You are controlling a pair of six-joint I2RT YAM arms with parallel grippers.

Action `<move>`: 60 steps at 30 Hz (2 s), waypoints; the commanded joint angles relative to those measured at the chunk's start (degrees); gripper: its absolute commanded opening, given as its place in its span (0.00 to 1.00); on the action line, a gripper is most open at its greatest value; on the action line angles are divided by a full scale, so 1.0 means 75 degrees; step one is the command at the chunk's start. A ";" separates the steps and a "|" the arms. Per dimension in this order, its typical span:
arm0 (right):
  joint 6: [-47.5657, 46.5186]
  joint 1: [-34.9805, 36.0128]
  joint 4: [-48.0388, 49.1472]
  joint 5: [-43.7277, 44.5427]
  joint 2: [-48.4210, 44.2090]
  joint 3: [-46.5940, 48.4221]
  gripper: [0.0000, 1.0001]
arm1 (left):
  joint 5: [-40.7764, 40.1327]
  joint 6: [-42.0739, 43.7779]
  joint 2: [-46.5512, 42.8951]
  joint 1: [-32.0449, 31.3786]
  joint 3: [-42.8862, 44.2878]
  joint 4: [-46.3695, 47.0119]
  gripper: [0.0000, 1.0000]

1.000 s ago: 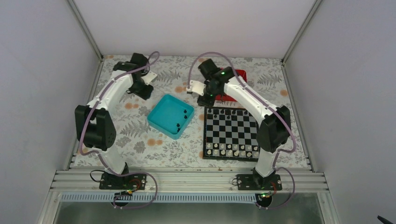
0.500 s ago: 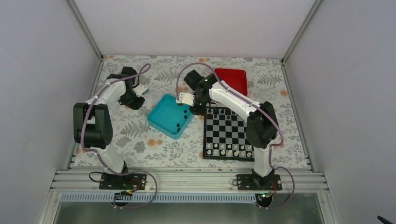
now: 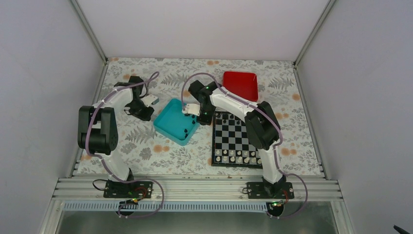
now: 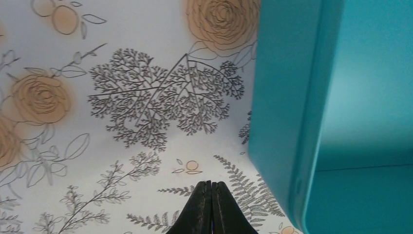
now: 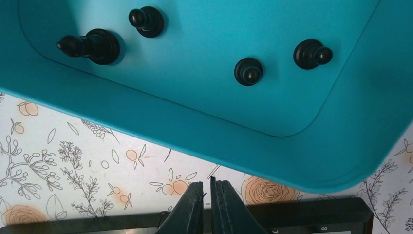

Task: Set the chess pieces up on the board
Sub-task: Adjust the storage box at the center of the board.

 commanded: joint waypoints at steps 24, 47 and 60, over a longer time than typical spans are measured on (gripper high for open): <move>0.0106 -0.0212 0.0390 0.0139 0.0867 0.1206 0.09 | 0.1020 0.0103 -0.0479 -0.1104 -0.0836 -0.0121 0.02; -0.0263 -0.0187 -0.0518 0.0582 0.0006 0.1929 0.35 | -0.0008 0.0557 -0.1080 -0.0956 -0.0427 -0.1260 0.69; -0.0426 0.0284 -0.0424 0.0437 0.1175 0.3466 0.37 | -0.1883 0.0412 -0.0543 0.0813 0.0987 -0.0257 0.87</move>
